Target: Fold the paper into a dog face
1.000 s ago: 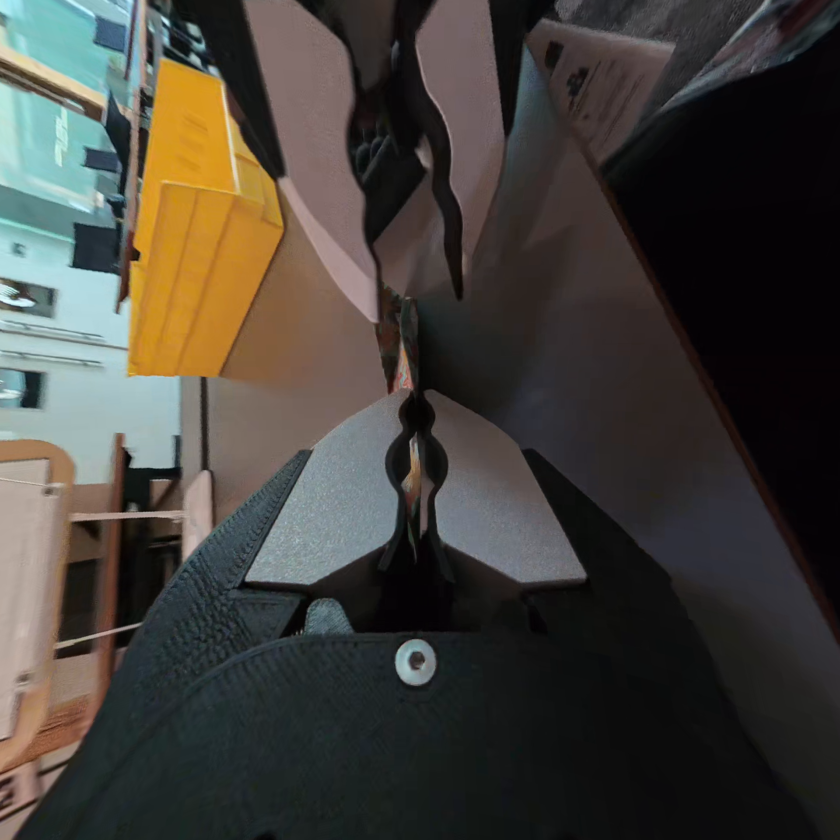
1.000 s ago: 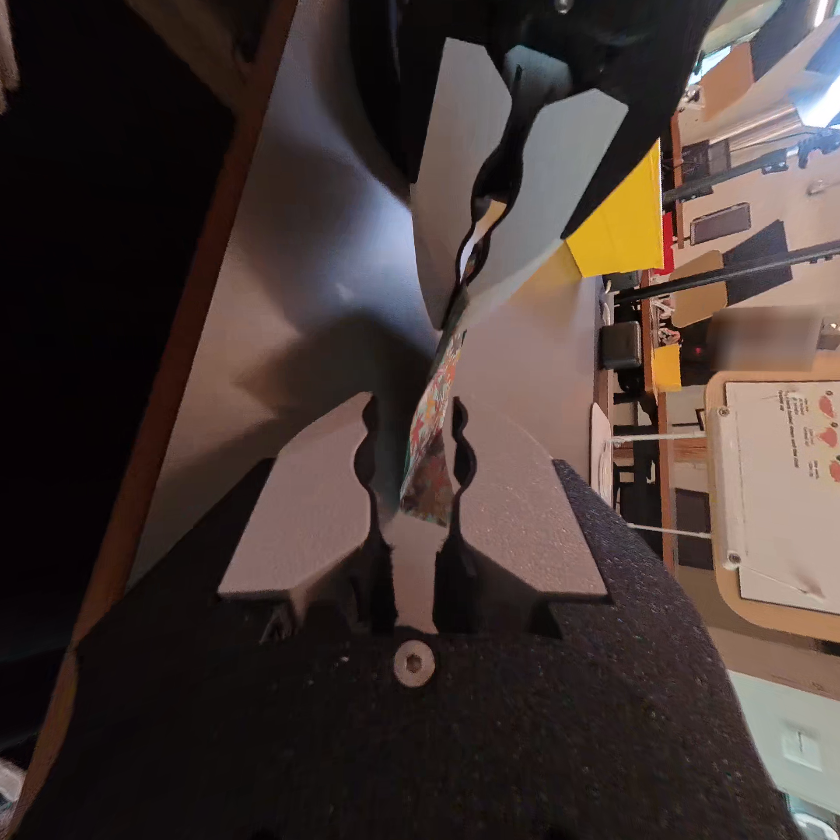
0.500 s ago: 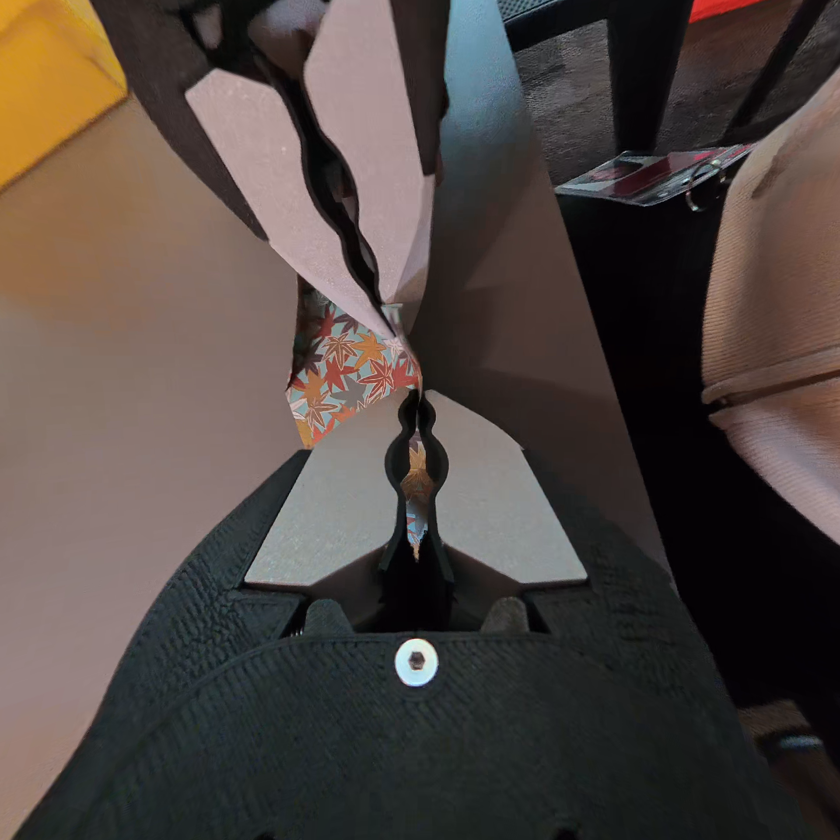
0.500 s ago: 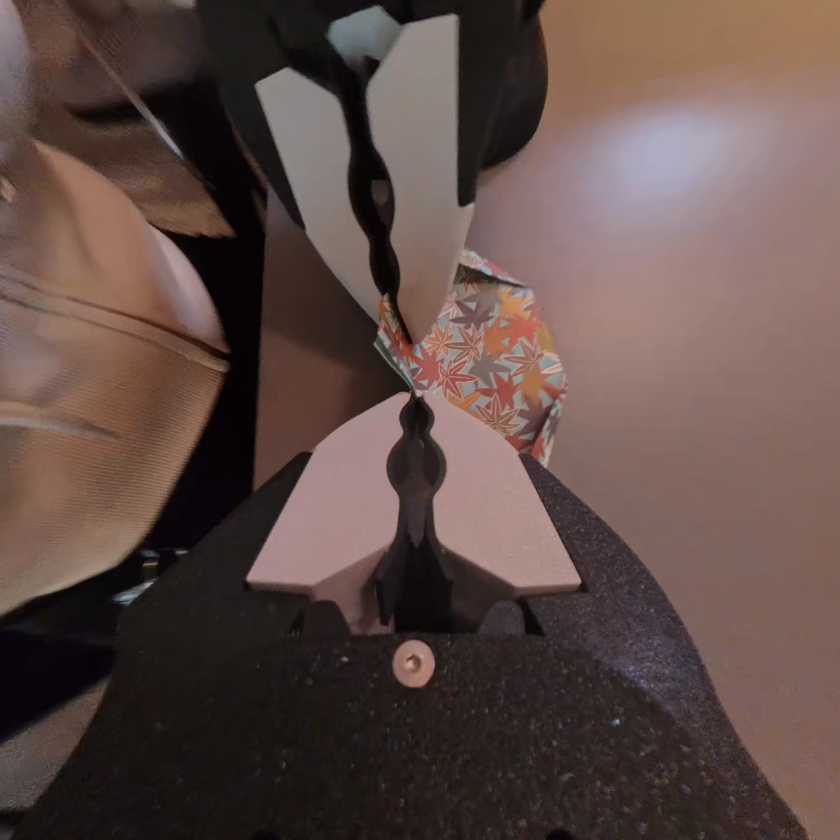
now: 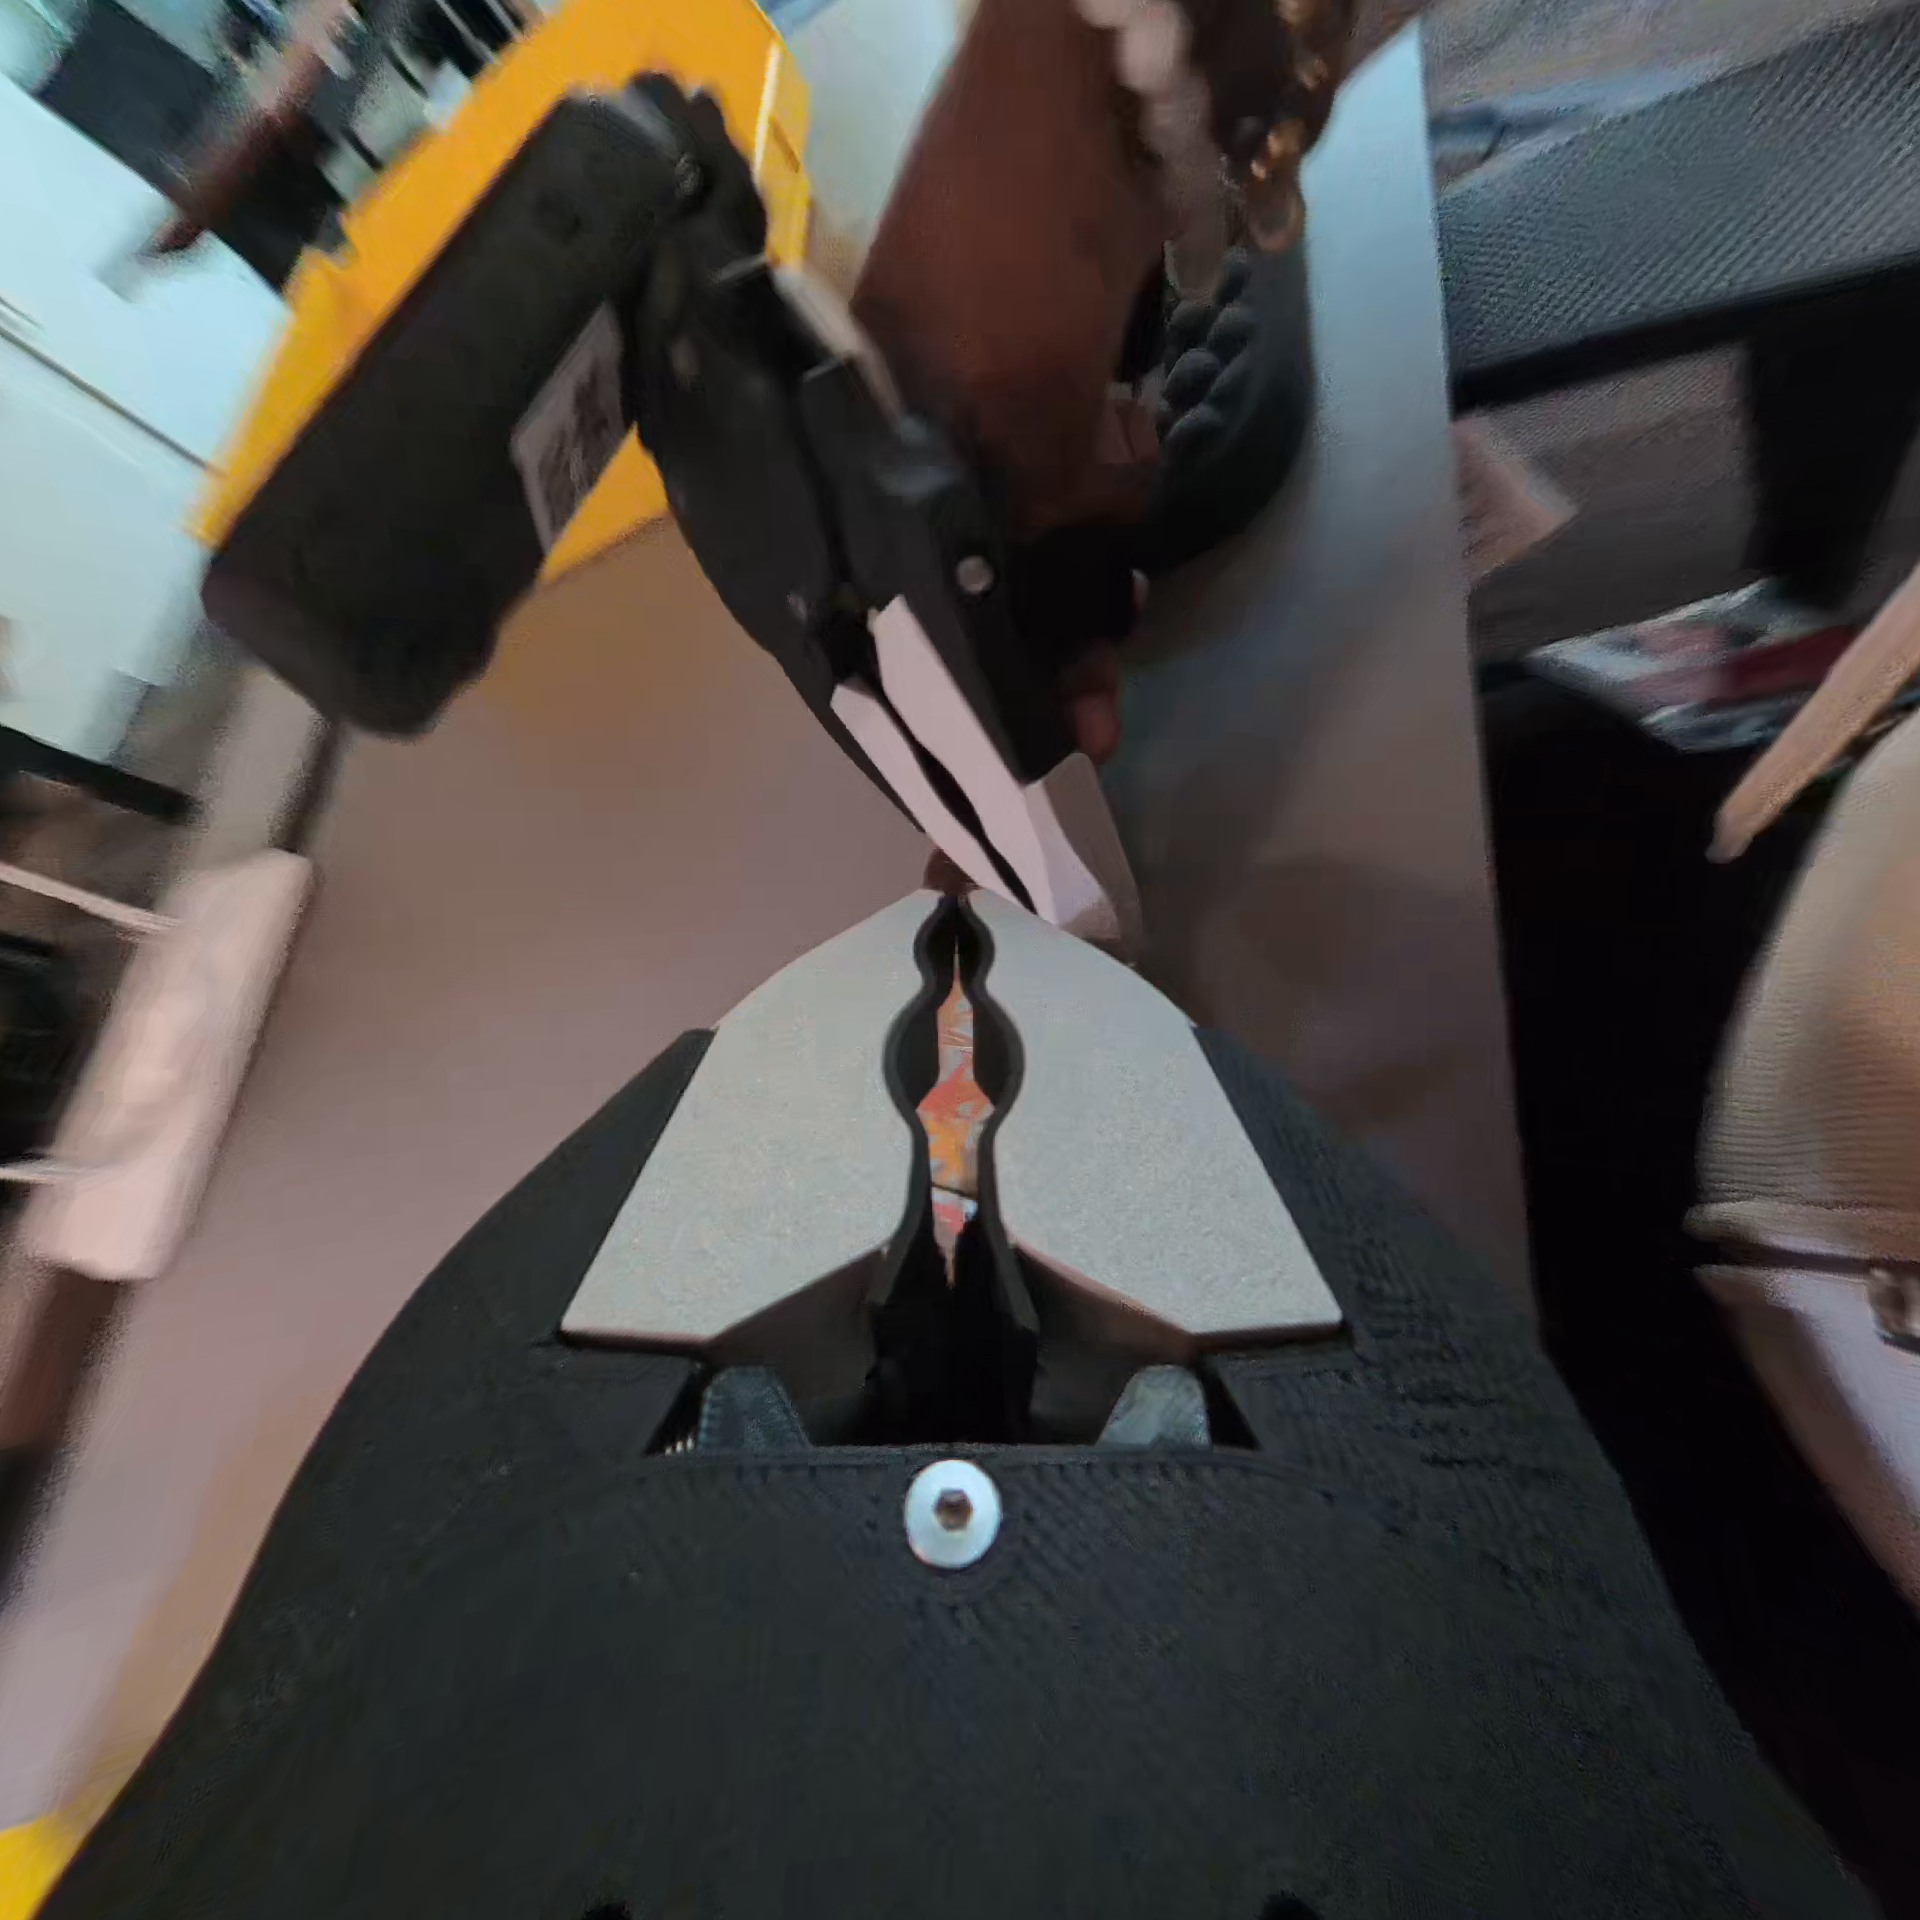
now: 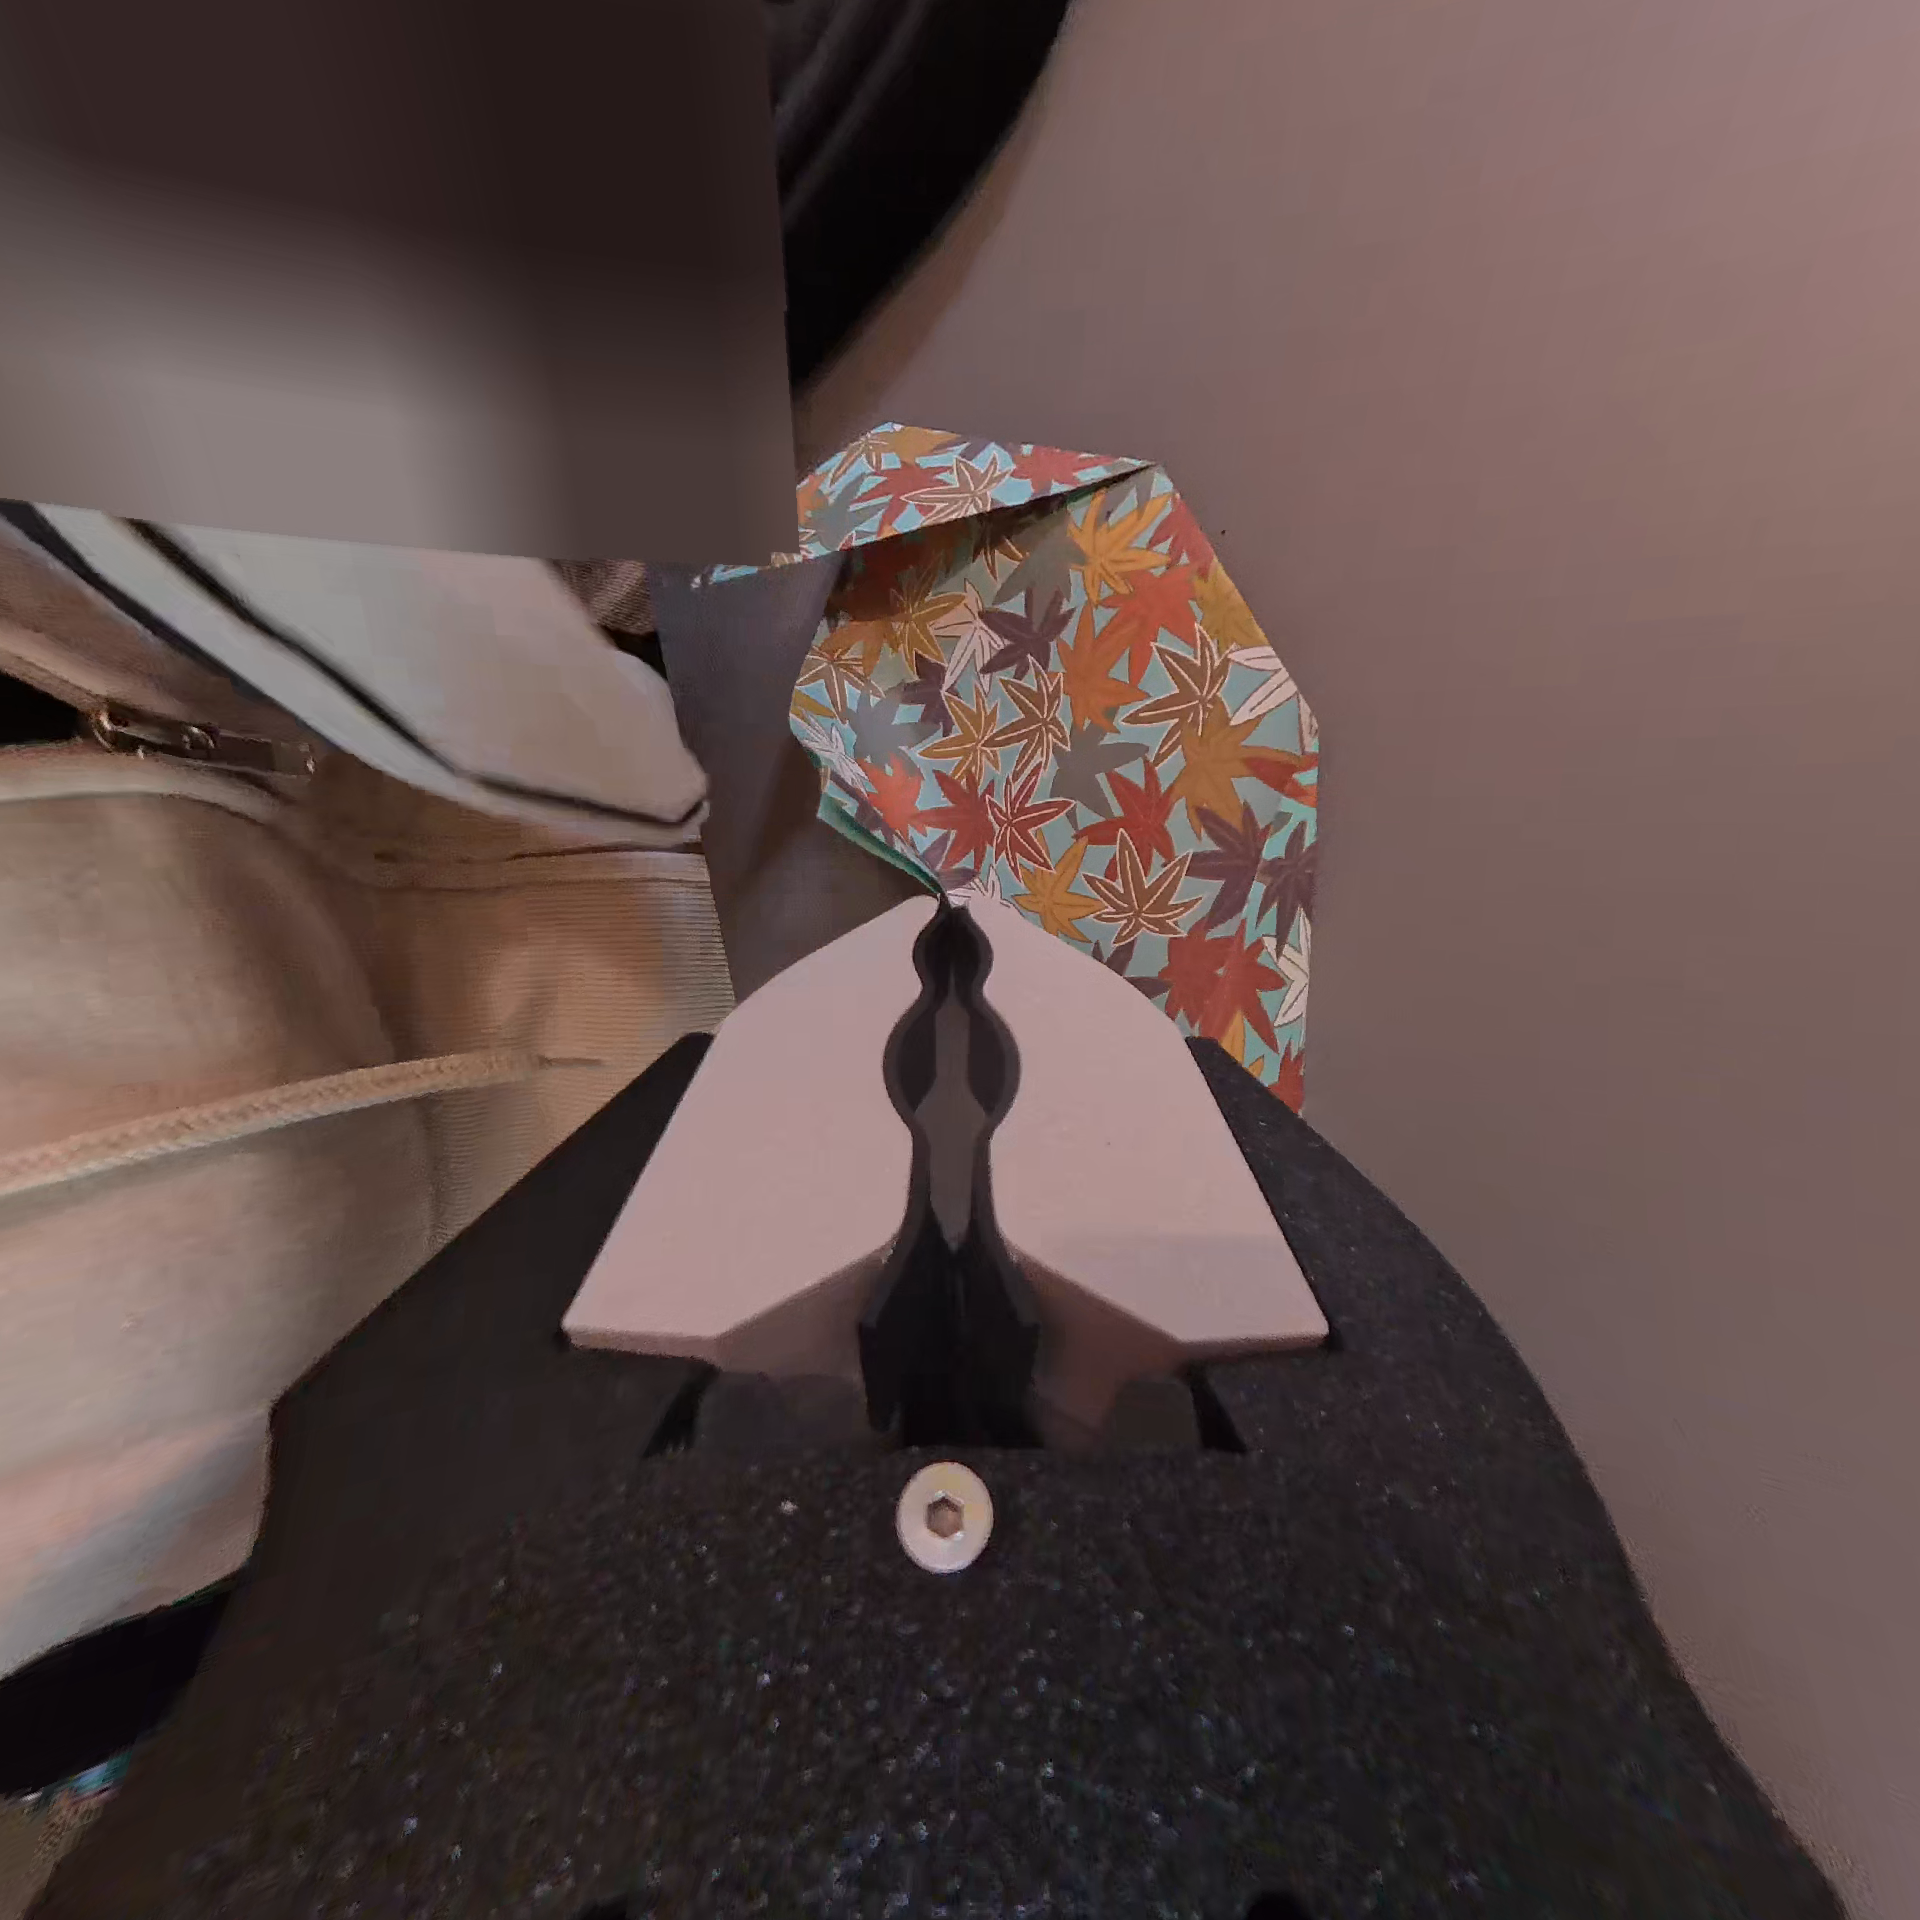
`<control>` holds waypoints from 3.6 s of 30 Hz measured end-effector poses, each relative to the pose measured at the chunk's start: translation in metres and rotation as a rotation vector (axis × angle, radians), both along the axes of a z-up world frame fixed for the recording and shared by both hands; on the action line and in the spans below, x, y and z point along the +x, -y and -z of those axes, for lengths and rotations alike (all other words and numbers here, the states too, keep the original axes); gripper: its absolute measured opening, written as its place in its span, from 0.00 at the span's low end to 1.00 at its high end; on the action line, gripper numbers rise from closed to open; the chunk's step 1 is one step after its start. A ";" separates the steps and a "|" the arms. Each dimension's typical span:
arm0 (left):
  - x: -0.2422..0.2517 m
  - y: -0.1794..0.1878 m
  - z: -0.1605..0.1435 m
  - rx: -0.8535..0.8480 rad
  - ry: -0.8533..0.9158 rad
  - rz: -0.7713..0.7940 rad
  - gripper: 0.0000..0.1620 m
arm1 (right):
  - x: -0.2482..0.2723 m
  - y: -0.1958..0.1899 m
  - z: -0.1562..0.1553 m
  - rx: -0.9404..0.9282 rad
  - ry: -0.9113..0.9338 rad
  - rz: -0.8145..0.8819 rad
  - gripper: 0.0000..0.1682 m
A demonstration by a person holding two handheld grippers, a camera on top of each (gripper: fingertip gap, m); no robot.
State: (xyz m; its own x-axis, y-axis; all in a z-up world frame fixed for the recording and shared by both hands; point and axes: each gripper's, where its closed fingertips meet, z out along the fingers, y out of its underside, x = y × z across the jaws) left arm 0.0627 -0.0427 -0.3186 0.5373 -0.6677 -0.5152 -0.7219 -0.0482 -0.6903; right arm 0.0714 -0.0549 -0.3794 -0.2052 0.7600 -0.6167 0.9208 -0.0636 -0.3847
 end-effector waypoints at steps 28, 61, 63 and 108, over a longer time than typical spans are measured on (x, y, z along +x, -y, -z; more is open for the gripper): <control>-0.011 0.009 0.063 -0.176 -0.318 0.021 0.00 | -0.008 0.001 0.001 -0.031 0.119 0.030 0.00; -0.010 0.010 0.063 -0.058 -0.358 0.171 0.00 | -0.005 -0.011 -0.001 1.353 -0.586 -0.213 0.00; -0.010 0.010 0.063 -0.049 -0.374 0.177 0.00 | 0.003 -0.018 -0.001 1.346 -0.549 -0.184 0.00; -0.012 0.000 0.063 -0.082 -0.245 -0.143 0.00 | -0.009 -0.005 -0.014 1.219 -0.730 -0.161 0.00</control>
State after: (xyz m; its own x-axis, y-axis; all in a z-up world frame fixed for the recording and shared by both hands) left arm 0.0509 -0.0426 -0.3812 0.4950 -0.6389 -0.5888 -0.8487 -0.2101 -0.4854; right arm 0.0625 -0.0495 -0.3656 -0.3198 0.6671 0.6729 0.4614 0.7299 -0.5043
